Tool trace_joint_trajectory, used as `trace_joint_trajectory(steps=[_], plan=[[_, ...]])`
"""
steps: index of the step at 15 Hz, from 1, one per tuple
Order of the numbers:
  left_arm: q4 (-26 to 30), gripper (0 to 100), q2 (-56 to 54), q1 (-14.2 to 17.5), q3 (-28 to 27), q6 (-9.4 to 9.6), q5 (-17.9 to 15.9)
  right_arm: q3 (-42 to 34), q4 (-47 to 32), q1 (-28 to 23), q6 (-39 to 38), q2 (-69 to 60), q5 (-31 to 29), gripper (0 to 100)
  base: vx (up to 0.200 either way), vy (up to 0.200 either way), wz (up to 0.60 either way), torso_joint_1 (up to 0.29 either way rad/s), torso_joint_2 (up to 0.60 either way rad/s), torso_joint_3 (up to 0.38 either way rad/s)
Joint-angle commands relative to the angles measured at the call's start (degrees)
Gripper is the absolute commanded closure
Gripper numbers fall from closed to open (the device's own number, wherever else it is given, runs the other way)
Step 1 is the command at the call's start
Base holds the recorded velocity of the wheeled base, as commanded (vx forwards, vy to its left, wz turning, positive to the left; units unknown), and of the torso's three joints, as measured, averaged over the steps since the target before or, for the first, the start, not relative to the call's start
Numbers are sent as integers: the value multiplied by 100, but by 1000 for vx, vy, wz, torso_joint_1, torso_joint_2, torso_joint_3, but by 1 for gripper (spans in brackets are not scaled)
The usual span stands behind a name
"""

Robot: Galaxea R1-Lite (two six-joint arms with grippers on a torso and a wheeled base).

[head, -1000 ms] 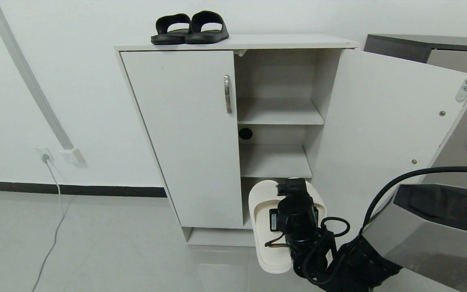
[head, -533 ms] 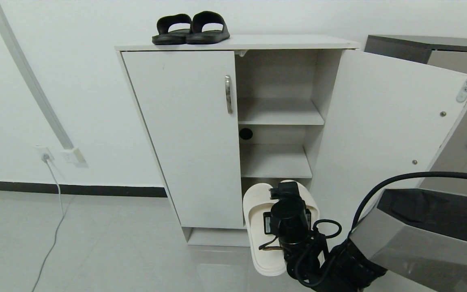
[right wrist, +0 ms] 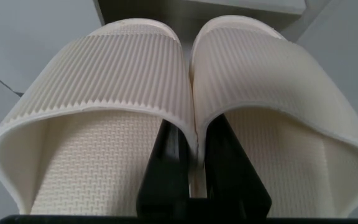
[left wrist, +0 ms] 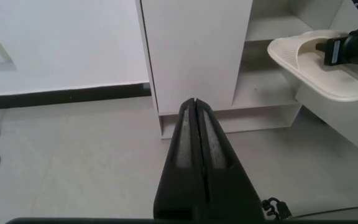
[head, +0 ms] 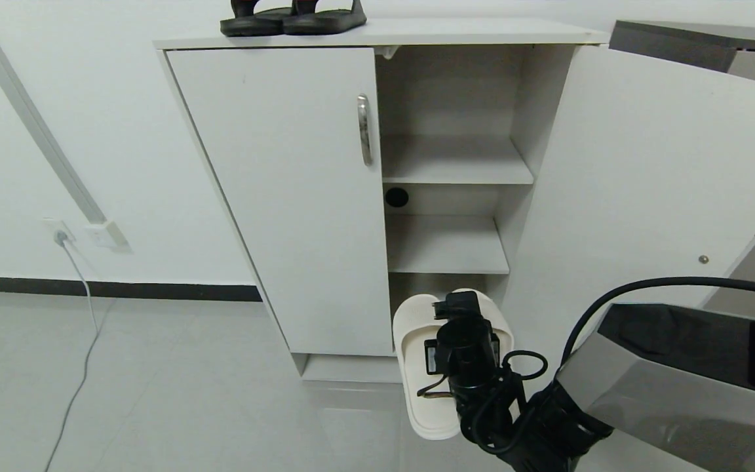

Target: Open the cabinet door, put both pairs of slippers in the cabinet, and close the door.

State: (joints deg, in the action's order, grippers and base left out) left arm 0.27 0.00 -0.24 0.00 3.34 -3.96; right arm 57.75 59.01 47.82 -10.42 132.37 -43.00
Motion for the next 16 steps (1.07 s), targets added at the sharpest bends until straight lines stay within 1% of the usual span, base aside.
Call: trace_joint_trajectory(steps=[1, 3, 5, 7, 8, 9, 10, 12, 16], plan=[[0, 100, 9, -2, 0, 0, 1, 184, 22, -36, 23, 211, -7, 100, 0, 0, 0, 7, 2, -193], [0, 100, 9, -2, 0, 0, 1, 228, 101, -63, 14, 307, -16, 100, 0, 0, 0, 2, 5, -195], [0, 100, 9, -2, 0, -9, 1, 272, 348, -124, 58, 395, -60, 100, 0, 0, 0, 10, 5, -139], [0, 100, 9, -2, 0, -9, 1, 167, 998, -142, 366, 404, -77, 100, 0, 0, 0, 0, 0, 0], [0, 100, 9, 7, 0, -9, 1, -71, 1763, -142, 796, 404, -77, 100, 0, 0, 0, 0, 0, 0], [0, 100, 9, -2, 0, -9, 1, -79, 1807, -151, 823, 404, -77, 100, 0, 0, 0, 0, 0, 0], [0, 100, 9, -2, 0, -18, 9, -255, 2431, -159, 1271, 387, -69, 100, 0, 0, 0, 0, 0, 0], [0, 100, 9, -2, 0, -18, 9, -290, 2492, -151, 1350, 228, -77, 100, 0, 0, 0, 0, 0, 0], [0, 100, 9, -2, 0, -26, 9, -545, 2308, -177, 1455, -35, -95, 100, 0, 0, 0, 0, 0, 0]])
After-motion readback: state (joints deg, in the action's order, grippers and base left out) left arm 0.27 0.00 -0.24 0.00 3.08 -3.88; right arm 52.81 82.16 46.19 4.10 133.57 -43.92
